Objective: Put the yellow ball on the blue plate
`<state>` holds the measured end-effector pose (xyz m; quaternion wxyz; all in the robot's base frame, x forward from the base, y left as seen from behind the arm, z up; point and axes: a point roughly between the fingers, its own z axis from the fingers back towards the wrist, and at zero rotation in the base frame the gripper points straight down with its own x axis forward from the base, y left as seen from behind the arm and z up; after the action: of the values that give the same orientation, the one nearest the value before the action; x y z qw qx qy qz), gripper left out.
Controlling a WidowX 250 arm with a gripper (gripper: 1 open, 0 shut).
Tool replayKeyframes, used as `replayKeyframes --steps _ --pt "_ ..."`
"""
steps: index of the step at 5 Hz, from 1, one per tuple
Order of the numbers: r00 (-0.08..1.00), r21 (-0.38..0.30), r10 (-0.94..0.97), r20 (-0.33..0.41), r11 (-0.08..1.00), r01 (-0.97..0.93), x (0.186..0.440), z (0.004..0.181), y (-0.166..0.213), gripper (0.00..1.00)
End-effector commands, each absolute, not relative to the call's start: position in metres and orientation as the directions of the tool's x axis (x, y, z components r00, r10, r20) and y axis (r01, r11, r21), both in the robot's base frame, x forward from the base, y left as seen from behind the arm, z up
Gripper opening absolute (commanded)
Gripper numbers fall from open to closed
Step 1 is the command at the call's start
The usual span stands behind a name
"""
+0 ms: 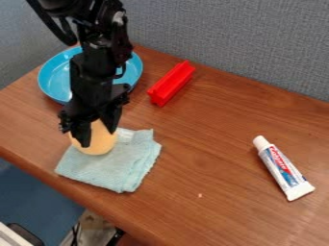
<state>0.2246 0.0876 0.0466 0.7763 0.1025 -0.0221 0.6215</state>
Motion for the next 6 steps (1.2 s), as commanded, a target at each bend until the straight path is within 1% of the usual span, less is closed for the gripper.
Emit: replayKeyframes --steps 1,6 --pt "0.2 0.125 0.965 0.167 0.181 -0.976 0.2243 0.0511 0.0949 0.0" --pt "0.21 0.14 0.965 0.16 0.188 -0.972 0.2272 0.0483 0.0972 0.0"
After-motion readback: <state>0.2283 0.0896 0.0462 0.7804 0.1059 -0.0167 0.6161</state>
